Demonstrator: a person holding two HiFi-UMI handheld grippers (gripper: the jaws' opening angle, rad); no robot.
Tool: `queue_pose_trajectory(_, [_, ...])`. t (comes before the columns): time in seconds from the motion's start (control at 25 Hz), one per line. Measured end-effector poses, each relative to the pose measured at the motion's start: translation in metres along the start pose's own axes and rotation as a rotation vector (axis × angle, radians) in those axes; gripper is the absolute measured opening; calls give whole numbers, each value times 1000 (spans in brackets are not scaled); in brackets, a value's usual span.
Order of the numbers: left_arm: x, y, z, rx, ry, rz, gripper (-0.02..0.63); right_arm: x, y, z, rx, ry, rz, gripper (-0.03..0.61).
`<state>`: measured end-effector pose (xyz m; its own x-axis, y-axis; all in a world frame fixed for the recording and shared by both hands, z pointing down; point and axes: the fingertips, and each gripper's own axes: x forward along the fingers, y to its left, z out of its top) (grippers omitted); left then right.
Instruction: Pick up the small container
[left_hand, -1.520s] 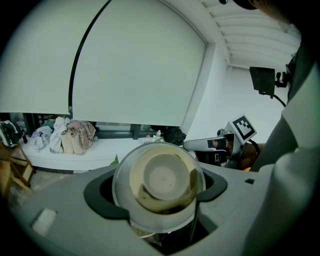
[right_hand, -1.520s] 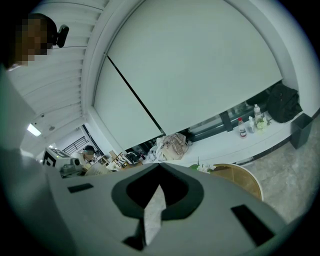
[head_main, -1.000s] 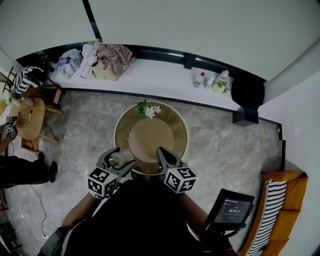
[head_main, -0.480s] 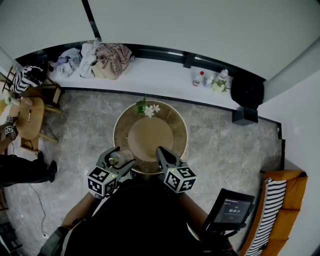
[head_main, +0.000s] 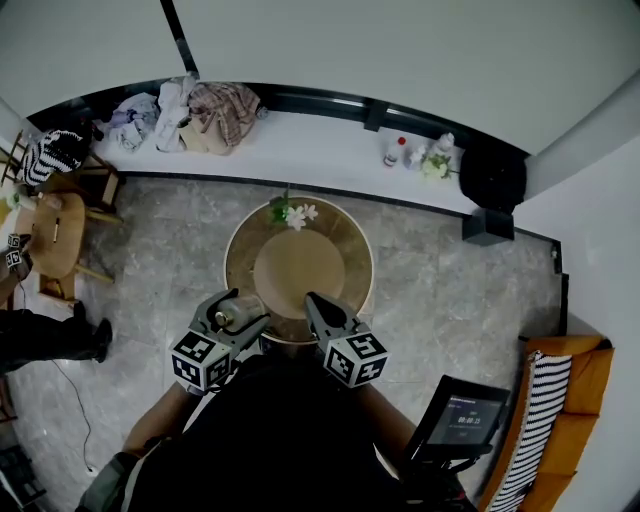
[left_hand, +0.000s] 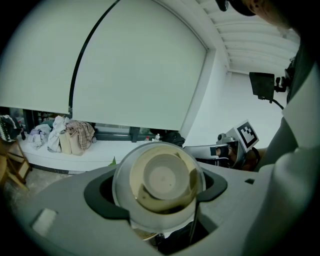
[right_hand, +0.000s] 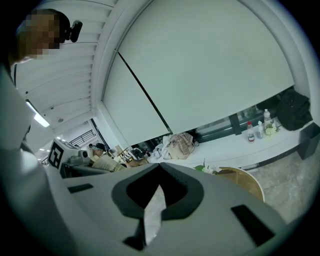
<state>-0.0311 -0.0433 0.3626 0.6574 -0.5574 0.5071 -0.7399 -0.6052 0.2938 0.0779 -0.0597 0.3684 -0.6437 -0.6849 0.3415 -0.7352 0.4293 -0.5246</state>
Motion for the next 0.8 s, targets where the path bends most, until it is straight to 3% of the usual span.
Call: queue_pose_trajectory(0.8, [0, 4, 2, 7, -9, 2, 347, -1, 3, -2, 3, -4, -13, 5])
